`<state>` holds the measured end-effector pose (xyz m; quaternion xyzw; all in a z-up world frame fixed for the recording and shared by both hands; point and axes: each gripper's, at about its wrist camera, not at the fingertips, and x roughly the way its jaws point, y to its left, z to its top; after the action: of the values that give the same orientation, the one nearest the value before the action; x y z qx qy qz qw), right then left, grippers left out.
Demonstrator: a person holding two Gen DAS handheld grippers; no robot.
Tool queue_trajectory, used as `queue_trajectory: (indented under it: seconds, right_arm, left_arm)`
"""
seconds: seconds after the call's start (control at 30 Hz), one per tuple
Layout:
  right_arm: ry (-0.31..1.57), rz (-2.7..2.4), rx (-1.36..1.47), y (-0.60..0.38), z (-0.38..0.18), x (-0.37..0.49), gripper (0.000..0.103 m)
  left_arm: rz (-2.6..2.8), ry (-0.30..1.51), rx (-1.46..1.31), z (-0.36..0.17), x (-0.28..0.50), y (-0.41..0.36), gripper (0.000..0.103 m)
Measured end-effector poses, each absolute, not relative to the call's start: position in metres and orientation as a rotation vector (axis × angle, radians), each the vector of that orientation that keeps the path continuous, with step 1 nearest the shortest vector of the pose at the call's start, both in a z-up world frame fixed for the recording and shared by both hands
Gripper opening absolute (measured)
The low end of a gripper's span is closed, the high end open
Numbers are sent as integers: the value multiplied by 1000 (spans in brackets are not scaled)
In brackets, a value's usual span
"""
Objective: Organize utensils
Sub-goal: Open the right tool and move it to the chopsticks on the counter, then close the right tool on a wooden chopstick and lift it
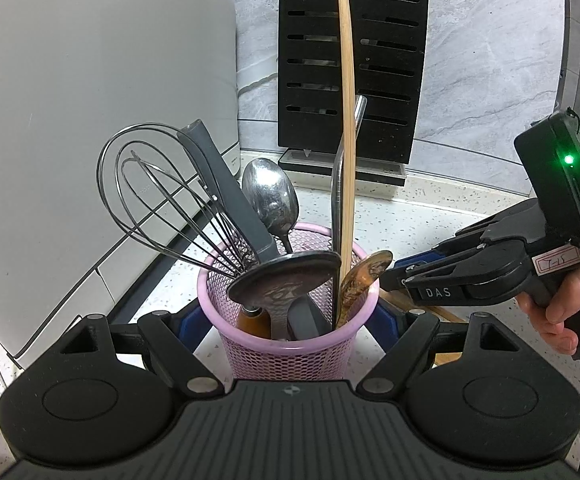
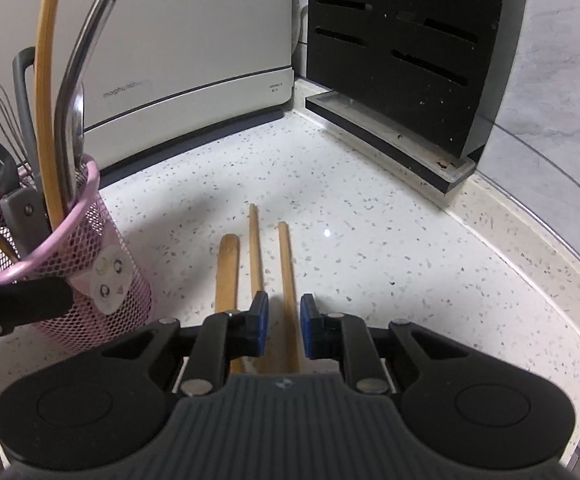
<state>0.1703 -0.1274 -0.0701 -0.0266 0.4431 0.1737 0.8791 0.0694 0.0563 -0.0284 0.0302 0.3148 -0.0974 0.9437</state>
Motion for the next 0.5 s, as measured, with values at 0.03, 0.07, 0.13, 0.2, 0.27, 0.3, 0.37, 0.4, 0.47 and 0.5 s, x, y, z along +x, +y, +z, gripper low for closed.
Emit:
queue_trajectory:
  seconds: [0.03, 0.07, 0.13, 0.2, 0.27, 0.3, 0.37, 0.4, 0.47, 0.5]
  right_arm:
    - [925, 360, -52, -128, -70, 171, 15]
    - [925, 359, -48, -128, -71, 171, 15]
    - [935, 353, -23, -131, -71, 173, 14]
    - [955, 344, -4, -134, -73, 175, 12]
    - [964, 336, 1, -135, -75, 176, 7]
    - [964, 341, -8, -135, -74, 175, 7]
    - [954, 345, -43, -131, -74, 173, 7]
    - [947, 348, -74, -128, -74, 171, 8]
    - [937, 345, -121, -122, -73, 168, 7]
    - [940, 344, -116, -122, -73, 168, 5]
  left_arm:
    - [-199, 641, 62, -28, 69, 56, 93]
    - [-198, 641, 62, -28, 69, 56, 93]
    - [-198, 641, 62, -28, 69, 56, 93]
    - [-199, 641, 62, -28, 70, 56, 93]
    - [-198, 641, 62, -29, 70, 56, 93]
    - [-198, 641, 63, -28, 70, 56, 93]
    - [-197, 640, 64, -29, 70, 56, 93]
    - [-196, 640, 63, -28, 70, 56, 93]
    - [-196, 640, 64, -29, 70, 56, 93]
    - [-197, 639, 64, -28, 70, 56, 93]
